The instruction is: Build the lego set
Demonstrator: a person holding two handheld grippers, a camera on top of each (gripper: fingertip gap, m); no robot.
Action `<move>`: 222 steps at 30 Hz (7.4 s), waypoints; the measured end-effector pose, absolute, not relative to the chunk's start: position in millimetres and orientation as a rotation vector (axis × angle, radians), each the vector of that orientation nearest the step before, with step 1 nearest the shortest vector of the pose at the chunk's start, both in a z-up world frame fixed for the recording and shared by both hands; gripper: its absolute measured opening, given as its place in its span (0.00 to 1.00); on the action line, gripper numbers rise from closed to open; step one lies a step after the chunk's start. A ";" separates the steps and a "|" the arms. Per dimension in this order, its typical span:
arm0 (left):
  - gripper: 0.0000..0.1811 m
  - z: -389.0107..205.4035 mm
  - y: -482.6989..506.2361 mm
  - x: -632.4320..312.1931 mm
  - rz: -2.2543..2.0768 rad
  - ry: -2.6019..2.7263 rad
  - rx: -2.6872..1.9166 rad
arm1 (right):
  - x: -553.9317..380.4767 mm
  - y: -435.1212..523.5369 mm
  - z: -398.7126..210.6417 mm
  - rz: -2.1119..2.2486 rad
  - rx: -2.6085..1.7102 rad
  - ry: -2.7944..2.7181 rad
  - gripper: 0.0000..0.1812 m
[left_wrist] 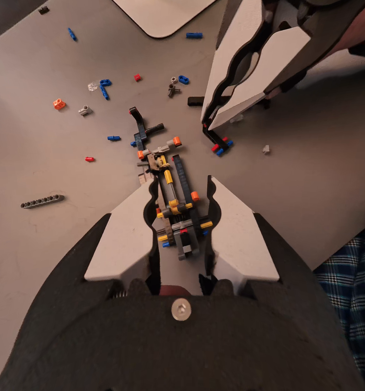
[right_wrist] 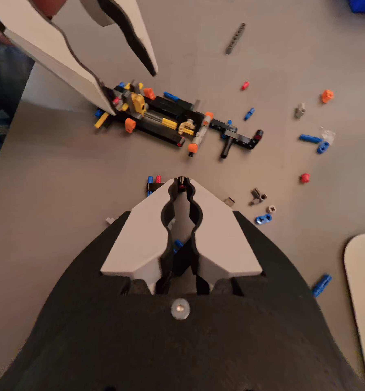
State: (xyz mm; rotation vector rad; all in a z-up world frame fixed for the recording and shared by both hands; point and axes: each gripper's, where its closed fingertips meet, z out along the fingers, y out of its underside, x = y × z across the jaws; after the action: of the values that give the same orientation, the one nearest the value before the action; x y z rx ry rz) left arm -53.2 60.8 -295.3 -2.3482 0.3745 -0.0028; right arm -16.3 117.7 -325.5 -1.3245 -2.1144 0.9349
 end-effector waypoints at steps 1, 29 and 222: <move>0.25 -296.1 59.8 -50.0 -0.009 0.384 -2.343 | -15.5 113.6 -325.7 0.935 -1.283 -2.157 0.03; 0.31 -314.6 46.0 -72.3 0.082 0.344 -2.396 | 9.2 145.8 -342.9 0.758 -1.562 -2.134 0.03; 0.40 -326.3 60.2 -53.1 -0.329 0.168 -2.231 | -54.9 50.4 -299.2 1.279 -1.310 -2.322 0.20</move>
State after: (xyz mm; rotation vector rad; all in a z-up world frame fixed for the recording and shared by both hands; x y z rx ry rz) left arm -53.1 60.2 -326.3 -2.2305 0.1678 -0.3294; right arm -54.9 50.4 -299.2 -1.3096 -2.3221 1.2793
